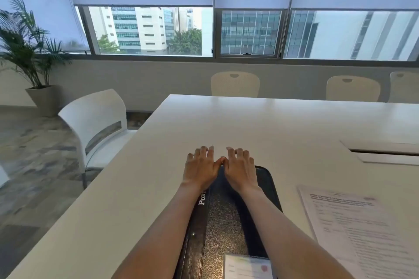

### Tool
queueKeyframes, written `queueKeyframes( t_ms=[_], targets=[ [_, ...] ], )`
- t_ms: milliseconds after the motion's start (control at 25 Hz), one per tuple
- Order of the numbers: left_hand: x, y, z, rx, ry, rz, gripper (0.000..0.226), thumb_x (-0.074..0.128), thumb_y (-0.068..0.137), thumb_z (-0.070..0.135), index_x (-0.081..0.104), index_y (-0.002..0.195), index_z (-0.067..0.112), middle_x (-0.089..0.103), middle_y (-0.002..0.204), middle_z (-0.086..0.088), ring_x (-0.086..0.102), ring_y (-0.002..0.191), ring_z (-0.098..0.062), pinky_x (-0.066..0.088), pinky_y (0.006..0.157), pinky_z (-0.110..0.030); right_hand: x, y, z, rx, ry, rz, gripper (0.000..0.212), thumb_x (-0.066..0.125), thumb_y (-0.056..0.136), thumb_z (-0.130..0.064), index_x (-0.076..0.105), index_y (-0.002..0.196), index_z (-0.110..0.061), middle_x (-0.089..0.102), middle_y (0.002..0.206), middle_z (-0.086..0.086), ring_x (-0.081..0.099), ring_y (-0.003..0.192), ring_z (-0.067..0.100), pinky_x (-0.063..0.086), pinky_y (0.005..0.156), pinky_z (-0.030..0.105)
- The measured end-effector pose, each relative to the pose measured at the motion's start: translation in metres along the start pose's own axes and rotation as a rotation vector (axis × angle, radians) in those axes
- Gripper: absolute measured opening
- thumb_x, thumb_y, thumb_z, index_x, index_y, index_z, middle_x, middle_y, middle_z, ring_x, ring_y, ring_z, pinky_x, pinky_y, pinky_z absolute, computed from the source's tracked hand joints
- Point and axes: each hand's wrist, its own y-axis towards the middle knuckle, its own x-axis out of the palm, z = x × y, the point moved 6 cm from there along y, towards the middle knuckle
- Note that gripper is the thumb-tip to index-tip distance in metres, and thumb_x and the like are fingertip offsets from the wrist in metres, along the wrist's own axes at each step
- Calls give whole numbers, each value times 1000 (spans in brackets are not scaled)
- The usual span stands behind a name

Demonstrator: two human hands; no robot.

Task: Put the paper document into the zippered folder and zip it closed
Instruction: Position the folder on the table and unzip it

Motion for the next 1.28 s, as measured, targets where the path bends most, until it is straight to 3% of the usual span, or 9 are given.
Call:
queueKeyframes(
  t_ms=[200, 360, 480, 640, 760, 880, 1000, 1080, 1280],
  targets=[
    [18, 6, -29, -91, -48, -37, 61, 28, 100, 55, 47, 136, 10, 53, 134, -12, 51, 122, -29, 41, 98, -45, 23, 20, -10, 7, -13, -86, 34, 42, 97, -31, 63, 115, -11, 62, 119, 13, 46, 117, 31, 41, 94, 45],
    [21, 6, -50, -196, -49, -43, 71, 30, 94, 66, 48, 131, 8, 54, 130, -11, 51, 119, -28, 40, 97, -45, 40, 42, -21, 76, 96, -229, 33, 45, 93, -30, 68, 108, -11, 66, 114, 12, 48, 116, 31, 39, 93, 45],
    [24, 3, -62, -256, -29, -41, 74, 32, 91, 68, 47, 131, 7, 54, 130, -11, 50, 119, -28, 37, 99, -47, 55, 59, -30, 178, 221, -398, 34, 51, 90, -40, 70, 97, -12, 70, 104, 8, 58, 106, 29, 41, 93, 43],
    [23, 3, -68, -271, -3, -32, 87, 33, 81, 79, 49, 129, 8, 54, 128, -10, 50, 119, -27, 36, 100, -47, 66, 78, -41, 275, 286, -523, 44, 62, 77, -55, 62, 91, -13, 66, 92, 2, 60, 98, 25, 44, 94, 43],
    [22, 1, -67, -283, 15, -19, 100, 23, 73, 88, 52, 125, 8, 55, 125, -9, 51, 116, -27, 37, 100, -49, 72, 86, -61, 262, 267, -604, 38, 66, 69, -49, 54, 78, -14, 55, 77, -2, 59, 90, 25, 48, 92, 43],
    [22, 0, -68, -305, 33, -14, 106, 12, 67, 89, 52, 124, 8, 56, 122, -8, 52, 114, -26, 38, 99, -49, 77, 93, -79, 236, 237, -661, 25, 63, 68, -39, 52, 66, -16, 57, 74, 1, 61, 85, 26, 52, 87, 40],
    [23, 0, -69, -333, 30, -21, 91, 25, 76, 83, 52, 122, 9, 57, 120, -7, 53, 112, -25, 38, 100, -48, 83, 96, -89, 217, 204, -692, 20, 60, 69, -33, 55, 65, -14, 59, 73, 3, 60, 73, 23, 49, 68, 32],
    [25, -1, -69, -337, -6, -19, 81, 32, 82, 77, 52, 121, 9, 57, 119, -7, 54, 111, -25, 39, 99, -47, 85, 98, -90, 222, 181, -711, 17, 60, 72, -27, 57, 65, -12, 61, 75, 6, 60, 69, 23, 49, 64, 31],
    [24, 6, -70, -373, -169, 24, 36, 41, 94, 33, 56, 117, 9, 58, 118, -10, 54, 109, -28, 40, 93, -45, 85, 103, -80, 266, 182, -729, 10, 63, 74, -16, 62, 69, -7, 70, 98, 12, 68, 92, 27, 57, 85, 38]
  ],
)
